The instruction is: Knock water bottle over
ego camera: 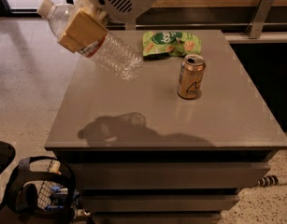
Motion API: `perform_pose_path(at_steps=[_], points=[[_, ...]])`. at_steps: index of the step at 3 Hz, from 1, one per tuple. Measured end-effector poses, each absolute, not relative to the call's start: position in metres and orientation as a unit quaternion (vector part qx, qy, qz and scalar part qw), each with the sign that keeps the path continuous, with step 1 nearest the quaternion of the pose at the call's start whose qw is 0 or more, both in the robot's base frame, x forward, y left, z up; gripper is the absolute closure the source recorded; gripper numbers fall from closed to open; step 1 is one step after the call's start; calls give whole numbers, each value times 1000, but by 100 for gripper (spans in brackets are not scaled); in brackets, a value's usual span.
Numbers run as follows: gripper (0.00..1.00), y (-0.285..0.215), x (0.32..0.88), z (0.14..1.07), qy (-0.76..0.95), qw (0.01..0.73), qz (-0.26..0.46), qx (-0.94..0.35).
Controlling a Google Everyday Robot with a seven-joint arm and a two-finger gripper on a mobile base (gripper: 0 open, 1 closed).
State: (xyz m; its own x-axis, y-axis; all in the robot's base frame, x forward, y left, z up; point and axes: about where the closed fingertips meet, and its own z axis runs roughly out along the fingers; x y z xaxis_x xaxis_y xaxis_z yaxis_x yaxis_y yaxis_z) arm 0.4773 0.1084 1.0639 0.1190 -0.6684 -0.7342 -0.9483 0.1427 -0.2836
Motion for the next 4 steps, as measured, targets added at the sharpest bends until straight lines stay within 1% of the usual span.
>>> perform_pose_path(at_steps=[1,2,3,4], points=[[100,75,508,1032,709,329,124,-611],[100,43,529,1007,752,285,73,-590],[100,35,531,980,774,255,54,-578],[100,55,518,945,777,232,72,-581]])
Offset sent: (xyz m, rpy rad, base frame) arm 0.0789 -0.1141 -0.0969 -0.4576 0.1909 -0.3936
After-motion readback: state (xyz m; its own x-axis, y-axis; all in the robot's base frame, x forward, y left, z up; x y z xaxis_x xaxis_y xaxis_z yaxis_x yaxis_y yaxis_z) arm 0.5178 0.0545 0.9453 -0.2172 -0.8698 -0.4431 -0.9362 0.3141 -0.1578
